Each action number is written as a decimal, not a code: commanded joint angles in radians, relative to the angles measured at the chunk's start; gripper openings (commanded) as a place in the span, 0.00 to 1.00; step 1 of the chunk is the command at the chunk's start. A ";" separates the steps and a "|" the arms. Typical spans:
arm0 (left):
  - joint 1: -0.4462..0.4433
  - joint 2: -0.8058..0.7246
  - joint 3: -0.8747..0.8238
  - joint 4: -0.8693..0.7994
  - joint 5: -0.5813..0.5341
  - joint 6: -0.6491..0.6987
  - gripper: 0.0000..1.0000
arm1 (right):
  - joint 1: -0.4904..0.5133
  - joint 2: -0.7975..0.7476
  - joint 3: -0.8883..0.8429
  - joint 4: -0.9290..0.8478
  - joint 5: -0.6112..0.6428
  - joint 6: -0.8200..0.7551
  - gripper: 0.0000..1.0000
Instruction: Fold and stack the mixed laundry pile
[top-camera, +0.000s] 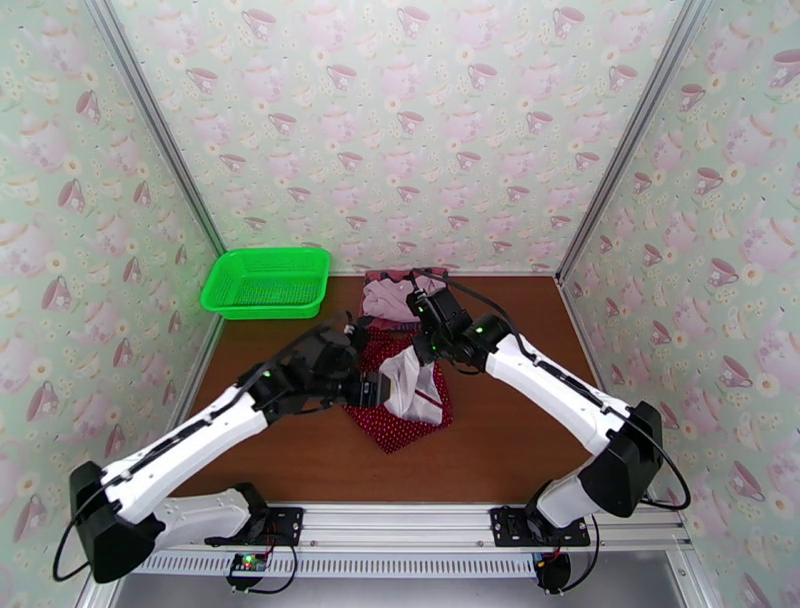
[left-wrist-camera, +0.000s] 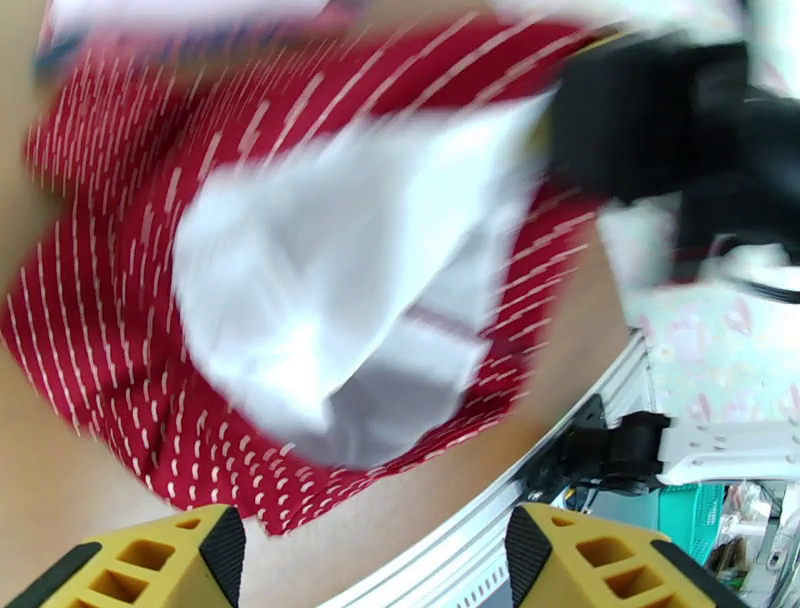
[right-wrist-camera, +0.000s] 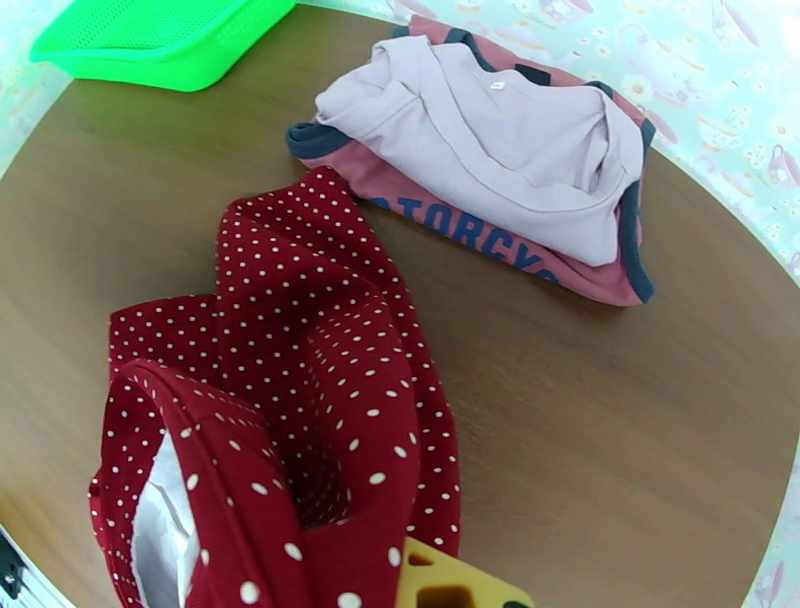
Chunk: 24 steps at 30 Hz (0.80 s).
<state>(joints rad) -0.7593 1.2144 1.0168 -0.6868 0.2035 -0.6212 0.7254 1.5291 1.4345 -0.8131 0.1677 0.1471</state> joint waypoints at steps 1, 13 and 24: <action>-0.007 0.033 -0.078 0.107 -0.032 -0.140 0.73 | 0.008 -0.035 -0.017 0.038 -0.028 0.028 0.00; -0.070 0.109 -0.105 0.214 -0.068 -0.337 0.89 | 0.021 -0.053 -0.075 0.103 -0.050 0.049 0.00; -0.085 0.272 0.018 -0.004 0.047 -0.346 0.89 | 0.043 -0.057 -0.105 0.147 -0.055 0.048 0.00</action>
<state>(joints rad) -0.8497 1.4509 0.9543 -0.5991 0.2058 -0.9768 0.7586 1.5005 1.3510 -0.7033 0.1257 0.1799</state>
